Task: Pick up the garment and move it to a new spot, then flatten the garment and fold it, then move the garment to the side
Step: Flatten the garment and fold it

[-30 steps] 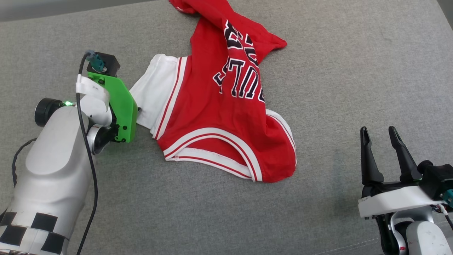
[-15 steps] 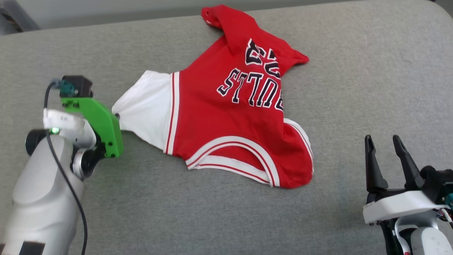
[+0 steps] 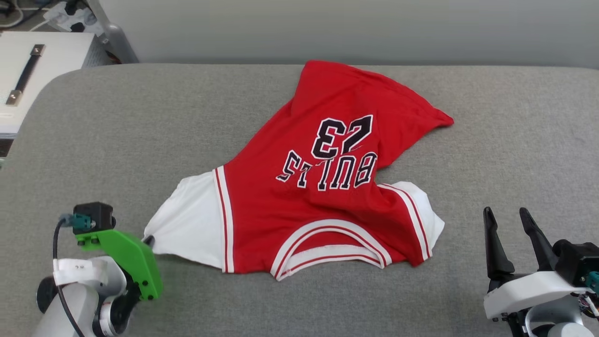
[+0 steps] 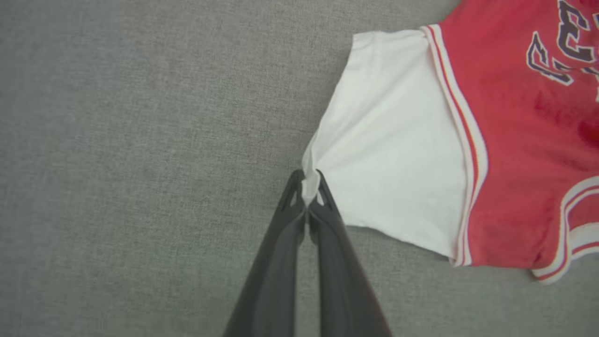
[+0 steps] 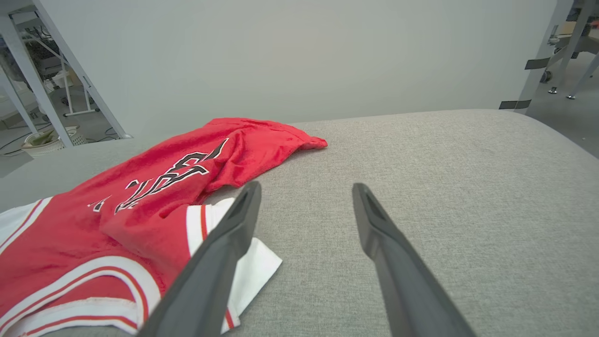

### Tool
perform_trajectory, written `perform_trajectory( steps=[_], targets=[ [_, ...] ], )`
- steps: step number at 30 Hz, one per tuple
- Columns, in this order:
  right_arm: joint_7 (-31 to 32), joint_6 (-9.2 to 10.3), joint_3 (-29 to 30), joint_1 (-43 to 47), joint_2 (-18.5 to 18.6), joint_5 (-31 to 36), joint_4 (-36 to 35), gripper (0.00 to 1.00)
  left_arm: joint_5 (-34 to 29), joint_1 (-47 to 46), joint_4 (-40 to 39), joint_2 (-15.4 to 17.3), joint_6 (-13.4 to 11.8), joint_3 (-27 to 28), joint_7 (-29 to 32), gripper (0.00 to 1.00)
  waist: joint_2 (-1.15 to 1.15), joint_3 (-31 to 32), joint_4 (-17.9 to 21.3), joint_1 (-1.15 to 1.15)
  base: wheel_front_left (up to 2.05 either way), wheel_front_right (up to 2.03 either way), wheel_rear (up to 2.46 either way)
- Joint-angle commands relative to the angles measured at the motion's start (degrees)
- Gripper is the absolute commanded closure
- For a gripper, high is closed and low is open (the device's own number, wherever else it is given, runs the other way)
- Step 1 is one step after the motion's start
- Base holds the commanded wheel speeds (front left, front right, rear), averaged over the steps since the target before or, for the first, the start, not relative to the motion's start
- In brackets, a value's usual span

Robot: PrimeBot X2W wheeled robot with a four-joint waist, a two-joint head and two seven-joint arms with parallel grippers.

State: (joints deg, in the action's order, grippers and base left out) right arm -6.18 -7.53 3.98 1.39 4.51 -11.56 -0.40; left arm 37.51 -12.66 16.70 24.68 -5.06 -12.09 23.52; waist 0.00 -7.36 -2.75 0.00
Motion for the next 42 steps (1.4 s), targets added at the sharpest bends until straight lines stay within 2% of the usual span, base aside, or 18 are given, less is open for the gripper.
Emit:
perform_trajectory(
  steps=[1, 4, 7, 8, 9, 10, 18, 22, 24, 26, 29, 35, 39, 42],
  targets=[
    [0.5, 0.04, 0.2, 0.8, 0.0, 0.6, -0.1, 0.00, 0.5, 2.5, -1.2, -0.3, -1.0, 0.6, 0.0, 1.00, 0.00, 3.0, -2.5, 0.00, 0.00, 0.00, 0.00],
    [1.2, 0.04, 0.5, 1.4, -0.1, 0.8, 0.0, 0.00, 0.9, 5.8, -3.5, -0.4, -2.0, 0.9, -0.4, 1.00, 0.00, 3.7, -2.7, 0.00, 0.00, 0.00, 0.00],
    [1.8, 0.04, 0.7, 1.7, -0.2, 0.9, 0.3, 0.00, 0.4, 7.6, -4.4, -0.4, -1.7, 0.2, -1.2, 1.00, 0.00, 4.1, -2.6, 0.00, 0.00, 0.00, 0.00],
    [1.9, 0.04, 0.7, 1.8, -0.2, 0.9, 0.4, 0.00, 0.2, 7.8, -4.5, -0.6, -1.3, -0.2, -1.8, 0.88, 0.00, 4.2, -2.6, 0.00, 0.00, 0.00, 0.00],
    [2.0, 0.04, 0.7, 1.8, -0.2, 0.9, 0.5, 0.00, 0.1, 7.9, -4.4, -0.9, -0.8, -0.6, -2.5, 0.55, 0.00, 4.2, -2.5, 0.00, 0.00, 0.00, 0.00],
    [2.1, 0.04, 0.7, 1.8, -0.2, 0.9, 0.5, 0.00, -0.2, 7.8, -4.3, -1.0, -0.7, -0.7, -3.2, 0.00, 0.00, 4.2, -2.5, 0.00, 0.00, 0.00, 0.00],
    [2.7, 0.04, 1.2, 2.1, -0.3, 0.8, 0.5, 0.00, -4.8, 5.3, -3.8, -2.4, 0.4, -1.5, -15.4, 0.00, 0.00, 4.5, -3.0, 0.00, 0.00, 0.00, 0.00],
    [3.8, 0.04, 1.6, 2.4, 0.5, 0.6, 0.1, 0.00, -8.1, 4.5, -6.0, -2.8, 4.4, -3.8, -25.4, 0.00, 0.00, 5.0, -3.7, 0.00, 0.00, 0.00, 0.00],
    [5.4, 0.04, 1.3, 2.5, 1.4, 0.3, -0.2, 0.00, -9.9, 4.4, -6.6, -3.6, 5.3, -4.7, -30.6, 0.00, 0.00, 5.1, -4.4, 0.00, 0.00, 0.00, 0.00],
    [8.1, 0.04, 0.7, 2.4, 3.0, -0.2, -0.3, 0.00, -11.2, 4.3, -7.2, -4.8, 5.6, -5.5, -34.8, 0.00, 0.00, 5.1, -5.1, 0.00, 0.00, 0.00, 0.00],
    [14.8, 0.04, -1.4, 1.7, 6.9, -1.5, -0.2, 0.00, -13.2, 4.2, -8.3, -6.7, 5.7, -6.3, -37.5, 0.00, 0.00, 4.6, -6.4, 0.00, 0.00, 0.00, 0.00],
    [32.2, 0.04, -7.7, -2.8, 15.8, -7.8, 1.1, 0.00, -16.1, 3.4, -7.8, -9.1, 7.2, -7.8, -38.4, 0.00, 0.00, 2.9, -9.2, 0.00, 0.00, 0.00, 0.00],
    [39.3, 0.04, -12.6, -7.4, 21.3, -11.6, 2.3, 0.00, -17.9, 2.5, -8.6, -10.6, 7.7, -7.0, -38.5, 0.00, 0.00, 1.5, -11.0, 0.00, 0.00, 0.00, 0.00],
    [42.2, 0.04, -15.3, -10.5, 24.0, -13.6, 4.3, 0.00, -19.2, 2.2, -9.1, -11.5, 8.6, -6.6, -38.5, 0.00, 0.00, 0.4, -12.4, 0.00, 0.00, 0.00, 0.00]
  ],
)
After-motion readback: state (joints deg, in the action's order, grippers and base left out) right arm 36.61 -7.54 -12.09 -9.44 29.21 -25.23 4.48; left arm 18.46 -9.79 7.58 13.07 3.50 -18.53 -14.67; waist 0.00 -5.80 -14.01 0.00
